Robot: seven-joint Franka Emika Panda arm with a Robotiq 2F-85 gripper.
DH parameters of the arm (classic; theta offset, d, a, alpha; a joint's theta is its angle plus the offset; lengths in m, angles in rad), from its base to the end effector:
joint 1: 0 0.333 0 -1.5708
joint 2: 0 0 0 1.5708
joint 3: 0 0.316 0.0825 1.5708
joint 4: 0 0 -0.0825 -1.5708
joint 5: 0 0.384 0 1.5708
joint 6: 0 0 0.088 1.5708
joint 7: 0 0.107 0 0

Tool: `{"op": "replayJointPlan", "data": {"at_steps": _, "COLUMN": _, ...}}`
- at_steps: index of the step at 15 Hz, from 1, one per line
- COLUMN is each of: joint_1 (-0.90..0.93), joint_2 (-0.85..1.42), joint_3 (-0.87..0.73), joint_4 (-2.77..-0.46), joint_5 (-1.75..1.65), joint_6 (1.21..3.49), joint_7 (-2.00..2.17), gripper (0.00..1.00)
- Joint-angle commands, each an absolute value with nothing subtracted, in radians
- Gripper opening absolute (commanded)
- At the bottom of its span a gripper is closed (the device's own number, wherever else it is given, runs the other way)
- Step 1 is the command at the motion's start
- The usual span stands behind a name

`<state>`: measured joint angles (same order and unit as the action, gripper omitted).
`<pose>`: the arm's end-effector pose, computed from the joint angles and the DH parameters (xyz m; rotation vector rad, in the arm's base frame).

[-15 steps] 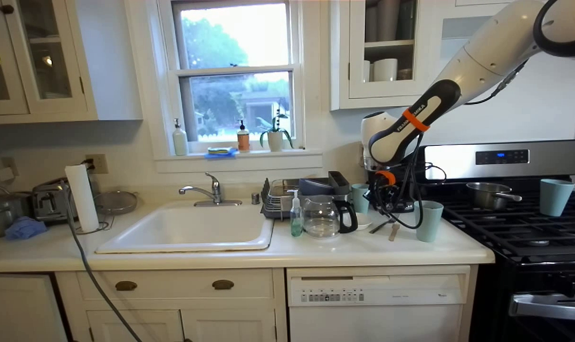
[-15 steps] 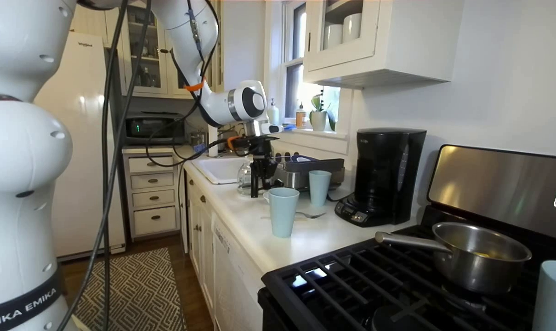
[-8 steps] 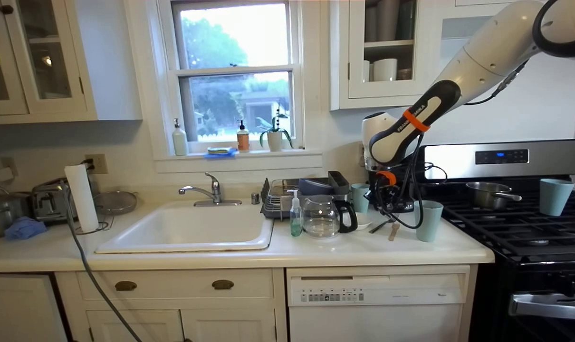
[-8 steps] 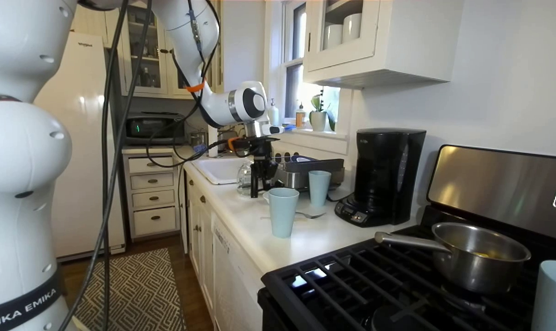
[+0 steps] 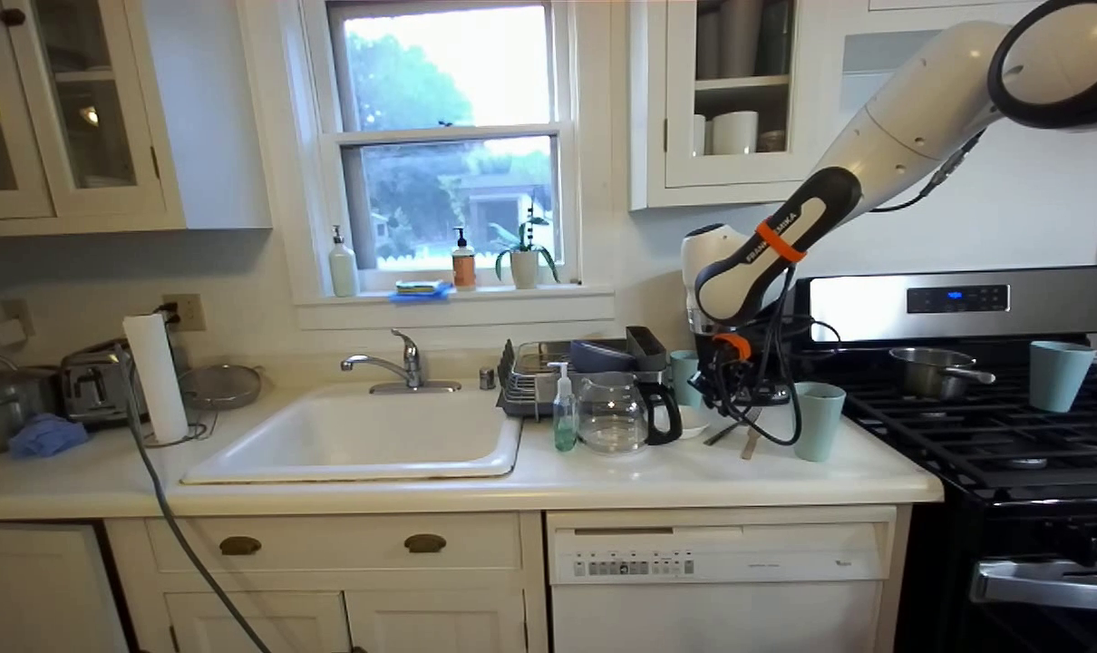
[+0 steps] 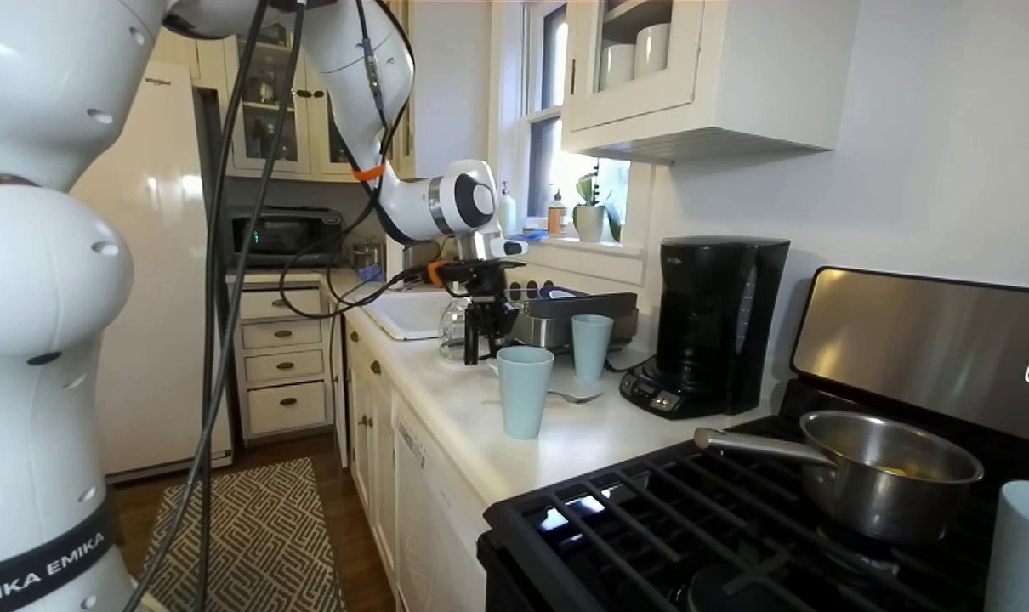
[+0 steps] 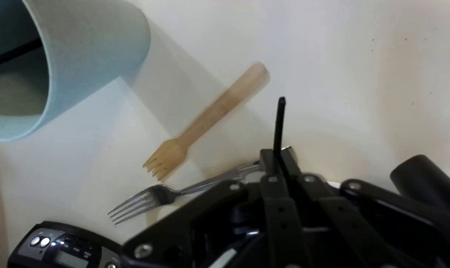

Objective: Put the black scoop in the cup on the right

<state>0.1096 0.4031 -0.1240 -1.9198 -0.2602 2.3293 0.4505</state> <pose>0.6258 -0.0096 0.2852 2.8820 -0.3999 0.0837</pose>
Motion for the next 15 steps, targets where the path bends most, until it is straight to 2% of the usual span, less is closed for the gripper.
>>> {"op": "replayJointPlan", "data": {"at_steps": 1, "joint_1": 0.089, "joint_2": 0.465, "joint_3": -0.106, "joint_4": -1.839, "joint_5": -0.240, "joint_6": 2.307, "joint_7": 0.367, "gripper": 0.01}}
{"op": "replayJointPlan", "data": {"at_steps": 15, "joint_1": 0.086, "joint_2": 0.598, "joint_3": -0.104, "joint_4": -1.675, "joint_5": -0.233, "joint_6": 2.190, "joint_7": 0.258, "gripper": 0.01}}
